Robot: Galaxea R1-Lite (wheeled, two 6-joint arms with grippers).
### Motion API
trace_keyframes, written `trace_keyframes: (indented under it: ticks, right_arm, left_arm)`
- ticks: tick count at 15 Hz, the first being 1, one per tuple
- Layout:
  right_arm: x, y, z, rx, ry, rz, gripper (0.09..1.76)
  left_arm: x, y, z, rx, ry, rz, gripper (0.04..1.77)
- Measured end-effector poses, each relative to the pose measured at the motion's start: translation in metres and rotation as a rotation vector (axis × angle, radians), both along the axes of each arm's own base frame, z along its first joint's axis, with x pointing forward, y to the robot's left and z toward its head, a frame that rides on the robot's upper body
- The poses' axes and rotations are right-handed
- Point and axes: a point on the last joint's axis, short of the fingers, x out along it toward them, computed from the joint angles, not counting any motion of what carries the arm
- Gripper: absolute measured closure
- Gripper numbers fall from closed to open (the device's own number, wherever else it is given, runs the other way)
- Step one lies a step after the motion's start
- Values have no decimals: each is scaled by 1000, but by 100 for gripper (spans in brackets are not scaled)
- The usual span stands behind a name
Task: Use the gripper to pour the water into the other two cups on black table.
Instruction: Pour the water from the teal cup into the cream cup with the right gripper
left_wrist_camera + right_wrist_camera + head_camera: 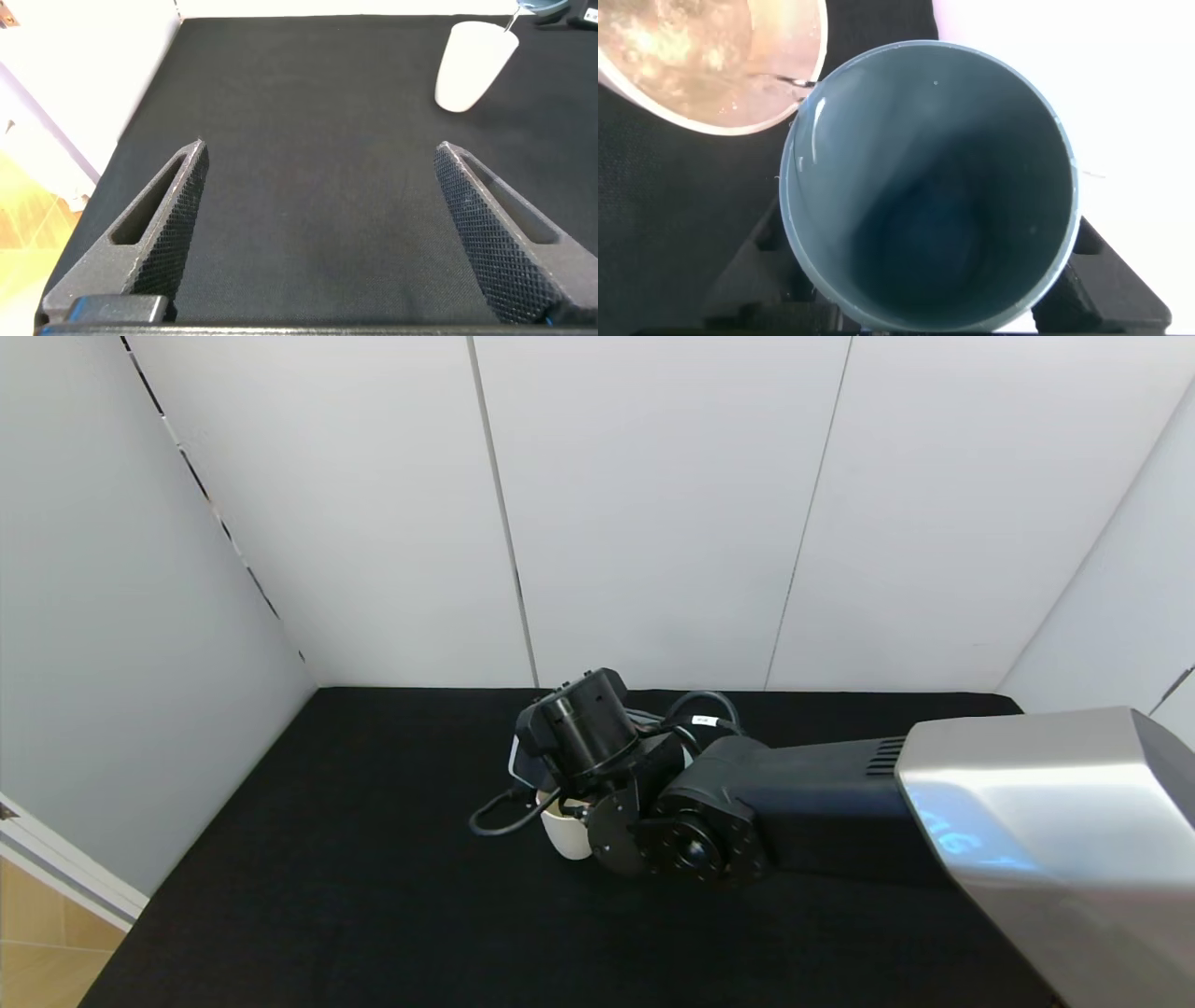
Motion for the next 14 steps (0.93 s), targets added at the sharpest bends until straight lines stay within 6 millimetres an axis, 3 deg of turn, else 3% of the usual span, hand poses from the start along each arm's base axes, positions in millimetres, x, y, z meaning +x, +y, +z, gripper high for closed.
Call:
trace_keyframes:
  ticks: [14]
  right_arm:
    - [-2,1,3,-125,-29,15,63]
  left_arm:
    - [0,0,0,0,0,0,9]
